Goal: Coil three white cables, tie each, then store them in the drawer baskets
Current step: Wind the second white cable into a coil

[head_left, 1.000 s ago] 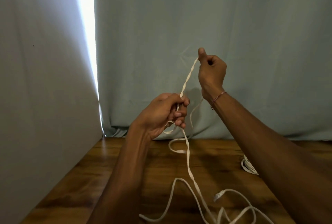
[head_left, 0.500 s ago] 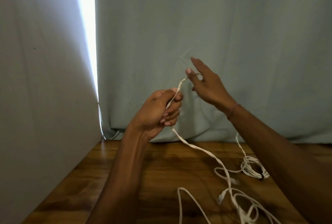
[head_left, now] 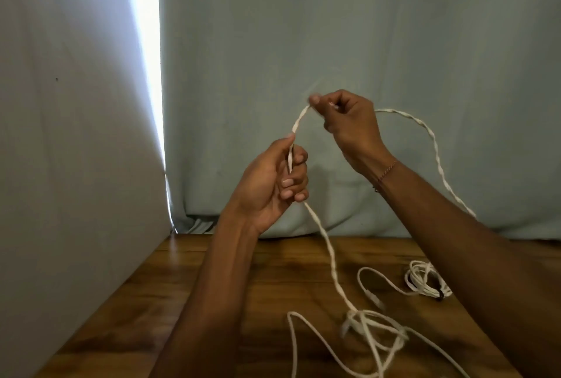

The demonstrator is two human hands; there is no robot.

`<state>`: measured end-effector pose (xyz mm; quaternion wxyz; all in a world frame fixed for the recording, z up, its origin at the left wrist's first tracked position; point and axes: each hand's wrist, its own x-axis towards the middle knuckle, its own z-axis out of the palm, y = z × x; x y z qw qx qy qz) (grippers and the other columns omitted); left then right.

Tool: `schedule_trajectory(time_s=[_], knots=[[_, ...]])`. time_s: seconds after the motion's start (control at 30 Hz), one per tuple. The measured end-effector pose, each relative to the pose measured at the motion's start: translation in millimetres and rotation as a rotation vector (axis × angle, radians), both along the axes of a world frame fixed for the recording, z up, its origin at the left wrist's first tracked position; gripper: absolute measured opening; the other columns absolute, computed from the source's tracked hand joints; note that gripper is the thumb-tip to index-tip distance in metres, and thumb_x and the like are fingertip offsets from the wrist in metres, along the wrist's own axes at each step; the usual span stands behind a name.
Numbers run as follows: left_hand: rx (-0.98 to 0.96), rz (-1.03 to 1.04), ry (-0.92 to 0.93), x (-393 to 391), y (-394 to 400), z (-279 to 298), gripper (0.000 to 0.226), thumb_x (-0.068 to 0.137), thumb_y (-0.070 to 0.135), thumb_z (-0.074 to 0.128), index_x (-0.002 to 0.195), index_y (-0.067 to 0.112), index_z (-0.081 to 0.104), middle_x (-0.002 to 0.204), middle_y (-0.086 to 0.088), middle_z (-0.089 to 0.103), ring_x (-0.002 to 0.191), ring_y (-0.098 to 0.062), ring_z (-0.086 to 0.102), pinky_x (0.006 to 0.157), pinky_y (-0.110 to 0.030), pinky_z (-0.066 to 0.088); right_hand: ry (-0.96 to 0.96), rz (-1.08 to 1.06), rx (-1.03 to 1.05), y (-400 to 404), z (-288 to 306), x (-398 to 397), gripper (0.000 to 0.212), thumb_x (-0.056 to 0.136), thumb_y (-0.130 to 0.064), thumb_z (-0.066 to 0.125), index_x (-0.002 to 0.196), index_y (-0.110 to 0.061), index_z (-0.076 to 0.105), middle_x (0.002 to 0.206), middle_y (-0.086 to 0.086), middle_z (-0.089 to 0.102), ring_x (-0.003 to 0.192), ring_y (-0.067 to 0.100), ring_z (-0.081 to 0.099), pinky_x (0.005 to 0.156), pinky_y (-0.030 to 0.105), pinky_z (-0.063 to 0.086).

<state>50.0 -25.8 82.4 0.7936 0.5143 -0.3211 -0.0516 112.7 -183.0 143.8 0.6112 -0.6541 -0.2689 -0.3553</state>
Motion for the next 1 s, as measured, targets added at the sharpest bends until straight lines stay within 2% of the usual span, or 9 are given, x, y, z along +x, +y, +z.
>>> schedule_trajectory(time_s=[0.13, 0.23, 0.3, 0.37, 0.5, 0.7, 0.87, 0.93, 1.0], knots=[[0.088, 0.103, -0.034, -2.0, -0.1, -1.1, 0.037, 0.109, 0.028, 0.038, 0.076, 0.014, 0.050, 0.049, 0.003, 0.031, 0.039, -0.008, 0.028, 0.045, -0.023, 0.037, 0.113, -0.024, 0.221, 1.0, 5.5, 12.4, 0.019, 0.092, -0.033, 0.074, 0.090, -0.014, 0.070, 0.080, -0.003, 0.066, 0.060, 0.010, 0.061, 0.061, 0.028, 0.049], [0.050, 0.119, -0.039, -2.6, -0.7, -1.1, 0.039, 0.110, 0.030, 0.036, 0.077, 0.014, 0.051, 0.050, 0.003, 0.032, 0.039, -0.008, 0.028, 0.044, -0.023, 0.036, 0.045, -0.045, -0.220, 4.7, -4.4, -3.6, 0.029, 0.099, -0.038, 0.062, 0.123, -0.023, 0.066, 0.138, -0.008, 0.058, 0.077, 0.012, 0.075, 0.059, 0.025, 0.055], [0.015, 0.129, -0.035, -2.7, -0.6, -0.5, 0.041, 0.110, 0.035, 0.036, 0.078, 0.013, 0.051, 0.049, 0.003, 0.032, 0.039, -0.007, 0.028, 0.044, -0.022, 0.035, -0.037, 0.008, -0.476, 9.3, -11.1, -14.2, 0.035, 0.102, -0.045, 0.054, 0.132, -0.031, 0.063, 0.151, -0.018, 0.043, 0.087, 0.013, 0.074, 0.062, 0.027, 0.060], [0.002, 0.138, -0.023, -3.5, -1.8, -0.4, 0.043, 0.109, 0.042, 0.035, 0.079, 0.014, 0.050, 0.048, 0.003, 0.033, 0.038, -0.007, 0.029, 0.043, -0.022, 0.037, -0.061, 0.086, -0.577, 13.5, -14.5, -21.6, 0.032, 0.104, -0.042, 0.050, 0.125, -0.026, 0.068, 0.141, -0.012, 0.055, 0.091, 0.011, 0.072, 0.067, 0.030, 0.061], [0.017, 0.145, -0.020, -3.1, -6.4, -1.6, 0.053, 0.106, 0.056, 0.027, 0.085, 0.013, 0.052, 0.049, -0.001, 0.042, 0.038, -0.011, 0.038, 0.045, -0.025, 0.044, -0.034, 0.157, -0.545, 10.8, -8.3, -22.9, 0.029, 0.103, -0.029, 0.056, 0.093, -0.004, 0.068, 0.069, -0.003, 0.064, 0.062, 0.011, 0.059, 0.062, 0.027, 0.051], [0.118, 0.045, -0.094, -9.6, -10.1, -1.7, 0.047, 0.101, 0.052, 0.039, 0.084, 0.011, 0.054, 0.052, -0.004, 0.048, 0.038, -0.012, 0.045, 0.045, -0.027, 0.048, 0.060, -0.040, 0.130, 6.7, 18.0, 5.6, 0.030, 0.097, -0.040, 0.065, 0.082, -0.014, 0.068, 0.069, -0.002, 0.060, 0.057, 0.010, 0.054, 0.058, 0.028, 0.048], [0.076, 0.034, -0.082, -13.7, -14.5, -0.6, 0.041, 0.108, 0.037, 0.036, 0.087, 0.008, 0.056, 0.050, -0.002, 0.044, 0.036, -0.011, 0.044, 0.042, -0.025, 0.048, -0.048, -0.003, -0.395, 10.7, 5.1, -18.7, 0.032, 0.103, -0.045, 0.051, 0.120, -0.026, 0.069, 0.131, -0.013, 0.060, 0.081, 0.017, 0.074, 0.065, 0.031, 0.060], [0.052, 0.022, -0.065, -13.6, -13.1, -0.2, 0.044, 0.108, 0.040, 0.035, 0.086, 0.009, 0.056, 0.048, -0.002, 0.041, 0.034, -0.011, 0.043, 0.041, -0.024, 0.047, -0.026, 0.121, -0.571, 10.2, -2.1, -31.2, 0.039, 0.104, -0.048, 0.045, 0.109, -0.023, 0.075, 0.118, -0.005, 0.072, 0.082, 0.028, 0.073, 0.076, 0.035, 0.062], [0.050, 0.028, -0.050, -13.8, -12.7, 0.1, 0.045, 0.106, 0.044, 0.037, 0.086, 0.009, 0.056, 0.047, -0.001, 0.041, 0.034, -0.010, 0.043, 0.040, -0.024, 0.046, -0.007, 0.166, -0.617, 6.4, -3.9, -34.0, 0.044, 0.102, -0.043, 0.053, 0.087, -0.006, 0.073, 0.075, 0.008, 0.072, 0.069, 0.027, 0.068, 0.069, 0.030, 0.057]])
